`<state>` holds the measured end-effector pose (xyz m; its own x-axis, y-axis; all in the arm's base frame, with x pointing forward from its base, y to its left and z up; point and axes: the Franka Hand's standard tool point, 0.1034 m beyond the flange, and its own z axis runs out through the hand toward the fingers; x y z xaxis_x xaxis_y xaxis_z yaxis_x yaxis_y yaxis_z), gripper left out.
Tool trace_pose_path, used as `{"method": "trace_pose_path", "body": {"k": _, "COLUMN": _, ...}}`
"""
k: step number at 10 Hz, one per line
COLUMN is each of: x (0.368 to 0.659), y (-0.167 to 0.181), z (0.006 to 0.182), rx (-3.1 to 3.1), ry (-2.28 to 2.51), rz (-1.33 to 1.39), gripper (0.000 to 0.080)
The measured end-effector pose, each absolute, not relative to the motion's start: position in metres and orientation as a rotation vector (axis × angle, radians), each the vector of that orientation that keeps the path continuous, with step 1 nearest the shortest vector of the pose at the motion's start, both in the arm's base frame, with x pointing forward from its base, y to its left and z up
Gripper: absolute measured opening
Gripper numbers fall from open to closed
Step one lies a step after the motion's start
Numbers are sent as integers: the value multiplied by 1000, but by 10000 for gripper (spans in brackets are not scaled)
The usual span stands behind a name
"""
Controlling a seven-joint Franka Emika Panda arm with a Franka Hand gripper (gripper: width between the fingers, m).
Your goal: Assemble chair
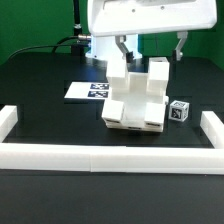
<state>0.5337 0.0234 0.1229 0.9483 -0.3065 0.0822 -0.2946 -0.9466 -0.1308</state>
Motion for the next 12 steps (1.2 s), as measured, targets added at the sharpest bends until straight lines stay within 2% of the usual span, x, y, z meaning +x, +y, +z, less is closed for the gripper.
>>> {"method": "trace_pose_path", "body": {"k": 3, "x": 537, "y": 15, "z": 120, "rx": -2994, "ry": 461, "rz": -154, "gripper": 649}}
{"method": "trace_pose_path", "body": {"k": 6, "x": 570, "y": 19, "z": 114, "rx": -3005, "ry": 455, "rz": -187, "gripper": 649}}
{"method": "trace_pose_path", "body": {"k": 9, "x": 590, "y": 10, "z": 104, "rx": -3018, "ry": 467, "rz": -214, "gripper": 649}}
{"method": "trace_pose_path", "body": {"k": 12, "x": 594, "y": 10, "z": 104, "rx": -3017, "ry": 478, "rz": -228, "gripper": 649}}
